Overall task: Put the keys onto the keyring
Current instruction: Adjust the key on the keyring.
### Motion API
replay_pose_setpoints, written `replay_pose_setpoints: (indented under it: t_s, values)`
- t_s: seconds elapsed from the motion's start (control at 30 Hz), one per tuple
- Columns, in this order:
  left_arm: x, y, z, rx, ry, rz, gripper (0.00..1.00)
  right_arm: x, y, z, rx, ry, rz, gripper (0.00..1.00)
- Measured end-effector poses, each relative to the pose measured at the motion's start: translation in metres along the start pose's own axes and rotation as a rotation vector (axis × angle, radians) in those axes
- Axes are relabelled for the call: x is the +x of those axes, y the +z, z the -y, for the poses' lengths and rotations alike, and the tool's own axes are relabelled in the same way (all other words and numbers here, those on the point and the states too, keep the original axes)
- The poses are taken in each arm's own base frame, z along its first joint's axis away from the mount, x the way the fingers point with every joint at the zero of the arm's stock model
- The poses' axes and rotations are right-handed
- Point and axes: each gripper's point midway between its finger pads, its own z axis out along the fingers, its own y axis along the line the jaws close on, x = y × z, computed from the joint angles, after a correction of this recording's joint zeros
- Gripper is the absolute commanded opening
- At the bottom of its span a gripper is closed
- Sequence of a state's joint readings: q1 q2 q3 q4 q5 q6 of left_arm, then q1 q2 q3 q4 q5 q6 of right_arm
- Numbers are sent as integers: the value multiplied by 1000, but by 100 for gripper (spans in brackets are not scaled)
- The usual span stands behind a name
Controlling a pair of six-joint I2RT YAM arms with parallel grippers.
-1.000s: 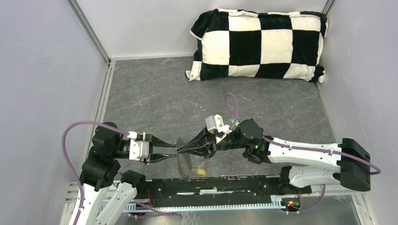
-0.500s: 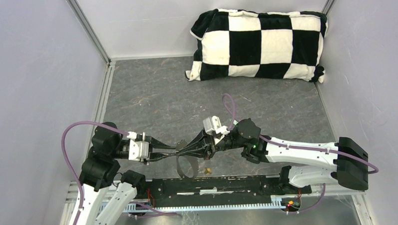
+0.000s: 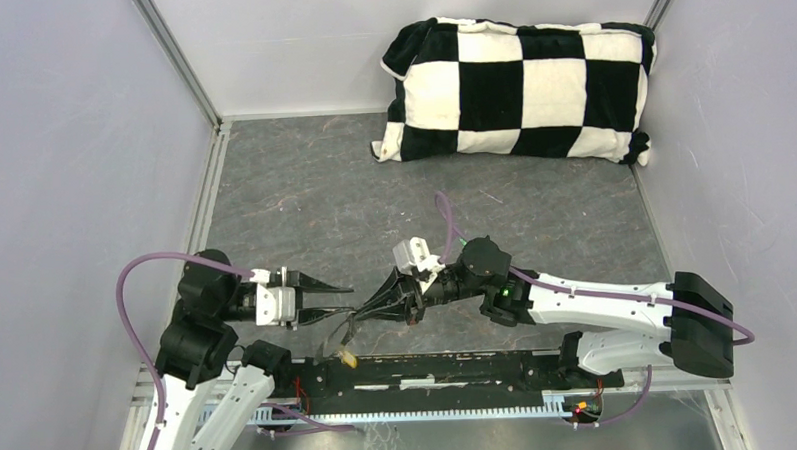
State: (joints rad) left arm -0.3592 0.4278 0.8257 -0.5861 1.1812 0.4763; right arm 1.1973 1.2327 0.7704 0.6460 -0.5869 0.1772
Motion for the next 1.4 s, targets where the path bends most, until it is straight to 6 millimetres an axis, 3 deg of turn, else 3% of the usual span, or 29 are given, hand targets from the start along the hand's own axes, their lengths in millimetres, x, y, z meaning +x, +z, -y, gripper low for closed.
replay_pose_setpoints:
  t_s: [0.27, 0.6, 1.1, 1.4]
  values:
    - [3, -2, 4, 2, 31, -10, 40, 10, -3, 3, 21, 1, -45, 0]
    - [19, -7, 3, -32, 66, -75, 34, -4, -10, 8, 63, -63, -24, 0]
    - [26, -2, 6, 29, 9, -80, 28, -4, -9, 11, 76, -72, -35, 0]
    - [24, -1, 8, 45, 5, -69, 31, 1, -6, 13, 73, -62, -51, 0]
